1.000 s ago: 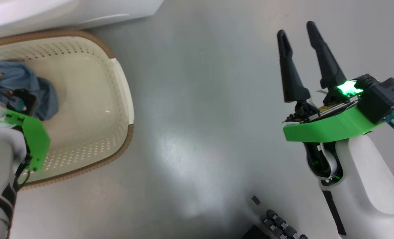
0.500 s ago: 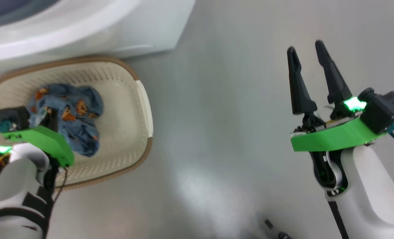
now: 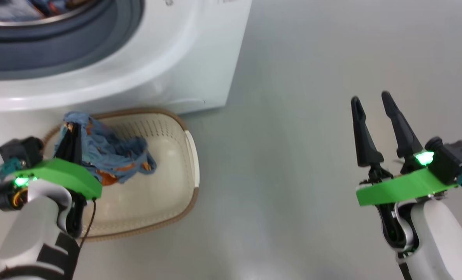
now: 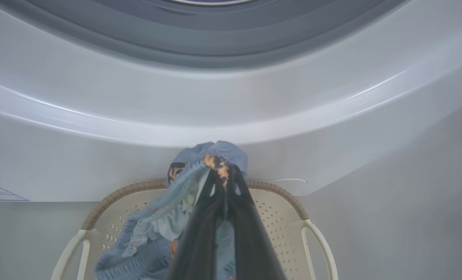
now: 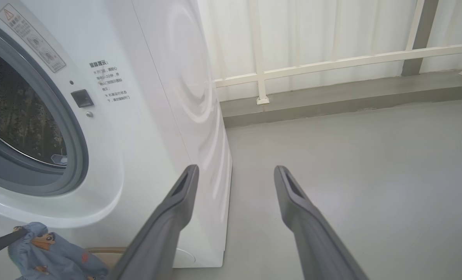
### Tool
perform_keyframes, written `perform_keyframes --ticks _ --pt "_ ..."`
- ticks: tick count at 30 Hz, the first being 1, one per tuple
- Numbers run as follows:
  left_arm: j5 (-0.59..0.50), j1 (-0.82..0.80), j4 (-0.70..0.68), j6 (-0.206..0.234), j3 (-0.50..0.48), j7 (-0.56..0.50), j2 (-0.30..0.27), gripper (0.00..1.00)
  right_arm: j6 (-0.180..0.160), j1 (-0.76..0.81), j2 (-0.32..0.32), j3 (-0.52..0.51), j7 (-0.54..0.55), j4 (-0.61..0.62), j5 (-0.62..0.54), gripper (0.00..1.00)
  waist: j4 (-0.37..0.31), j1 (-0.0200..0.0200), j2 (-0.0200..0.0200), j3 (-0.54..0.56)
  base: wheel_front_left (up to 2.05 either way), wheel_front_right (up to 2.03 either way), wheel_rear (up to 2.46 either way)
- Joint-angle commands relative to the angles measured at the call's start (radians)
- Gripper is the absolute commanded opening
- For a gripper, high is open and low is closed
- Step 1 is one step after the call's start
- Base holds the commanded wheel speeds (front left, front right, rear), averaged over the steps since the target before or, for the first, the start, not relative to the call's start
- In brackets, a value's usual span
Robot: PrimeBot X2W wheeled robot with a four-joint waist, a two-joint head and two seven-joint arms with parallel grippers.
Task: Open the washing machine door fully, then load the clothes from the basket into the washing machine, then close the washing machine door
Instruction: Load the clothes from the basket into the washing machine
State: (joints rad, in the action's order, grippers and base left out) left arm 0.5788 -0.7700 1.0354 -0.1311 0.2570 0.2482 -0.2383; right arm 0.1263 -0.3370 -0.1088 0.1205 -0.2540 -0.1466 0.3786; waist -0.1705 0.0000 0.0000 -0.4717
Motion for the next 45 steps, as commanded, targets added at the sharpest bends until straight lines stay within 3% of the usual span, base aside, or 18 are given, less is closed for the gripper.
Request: perform_keyframes --ticks 1,14,31,37,45 --pt "-0.002 0.038 -0.042 0.001 -0.032 0.013 -0.044 0.0 0.004 0.031 -0.012 0.011 -0.008 0.015 0.007 1.0 0.026 0.0 0.0 0.078 0.0 0.0 0.0" --pt "-0.083 0.243 -0.339 0.0 -0.144 0.013 -0.024 0.0 0.004 0.124 -0.049 -0.01 -0.008 -0.001 0.006 1.0 0.058 0.0 0.0 0.234 0.0 0.0 0.0" --pt "-0.24 0.512 -0.699 0.01 -0.253 0.013 0.032 0.0 0.004 0.219 -0.066 -0.033 -0.008 0.0 0.005 1.0 0.076 0.0 0.0 0.318 0.0 0.0 0.0" --pt "-0.295 0.6 -0.774 0.033 -0.281 0.014 0.071 0.0 0.004 0.229 -0.066 -0.04 -0.008 0.001 0.004 1.0 0.08 0.0 0.0 0.321 0.0 0.0 0.0" --pt "-0.323 0.623 -0.794 0.031 -0.304 0.014 0.1 0.0 0.004 0.222 -0.064 -0.043 -0.008 0.008 0.003 1.0 0.083 0.0 0.0 0.296 0.0 0.0 0.0"
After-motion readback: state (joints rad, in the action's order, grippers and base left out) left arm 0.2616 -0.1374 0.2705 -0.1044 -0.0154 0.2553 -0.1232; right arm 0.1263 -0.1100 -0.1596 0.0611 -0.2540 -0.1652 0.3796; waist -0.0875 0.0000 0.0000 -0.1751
